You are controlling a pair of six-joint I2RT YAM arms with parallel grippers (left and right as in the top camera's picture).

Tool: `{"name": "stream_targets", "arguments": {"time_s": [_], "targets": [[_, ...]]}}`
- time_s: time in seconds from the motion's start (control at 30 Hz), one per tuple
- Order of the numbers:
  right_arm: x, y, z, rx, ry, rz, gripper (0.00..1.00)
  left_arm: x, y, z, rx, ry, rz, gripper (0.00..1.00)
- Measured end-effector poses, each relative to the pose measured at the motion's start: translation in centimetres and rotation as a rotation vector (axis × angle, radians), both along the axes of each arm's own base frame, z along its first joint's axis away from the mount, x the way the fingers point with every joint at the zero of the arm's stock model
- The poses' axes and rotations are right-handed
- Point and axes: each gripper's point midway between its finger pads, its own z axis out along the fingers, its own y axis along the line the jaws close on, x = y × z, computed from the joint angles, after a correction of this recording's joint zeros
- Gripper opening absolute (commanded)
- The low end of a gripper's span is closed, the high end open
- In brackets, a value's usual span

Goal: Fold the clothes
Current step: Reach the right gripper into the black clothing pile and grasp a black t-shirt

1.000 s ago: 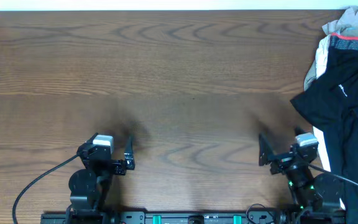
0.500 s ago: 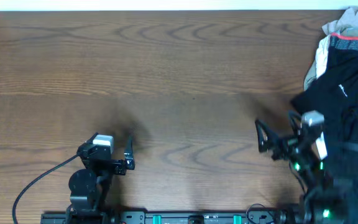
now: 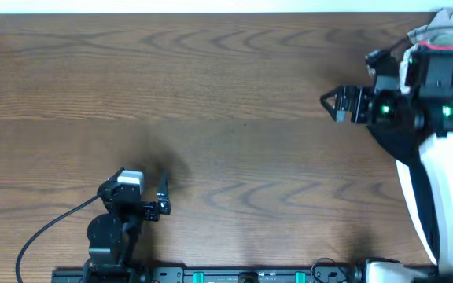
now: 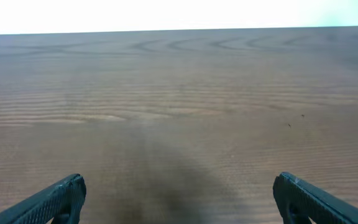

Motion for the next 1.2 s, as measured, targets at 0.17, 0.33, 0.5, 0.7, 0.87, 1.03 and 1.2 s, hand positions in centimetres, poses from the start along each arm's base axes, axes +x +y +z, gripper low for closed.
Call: {"name": "stream_targets", "arguments": {"time_s": [0.17,0.33,0.5,0.7,0.87,1.03,1.2], "targets": [[1.3,-8.0,-2.2,-0.134,0.147,-0.328,0.89,0.0,0.0,0.0,0.000,0.000,0.000,0.98],[0.4,-18.5,-4.2,-0.185,0.239,-0.681,0.83,0.0,0.0,0.0,0.000,0.000,0.000,0.98],[-1.4,-24.7,-8.7,-0.135,0.375,-0.870,0.77,0.0,0.0,0.0,0.000,0.000,0.000,0.98],[0.3,-26.3,-13.6,-0.076,0.422,-0.891,0.75,0.0,0.0,0.0,0.000,0.000,0.000,0.98],[2.7,-26.2,-15.3,-0.005,0.372,-0.860,0.72,0.0,0.0,0.0,0.000,0.000,0.000,0.98],[4.0,-26.3,-15.2,0.032,0.326,-0.862,0.59,0.0,0.0,0.0,0.000,0.000,0.000,0.98],[4.0,-26.5,-15.2,0.029,0.329,-0.880,0.43,0.0,0.0,0.0,0.000,0.000,0.000,0.98]]}}
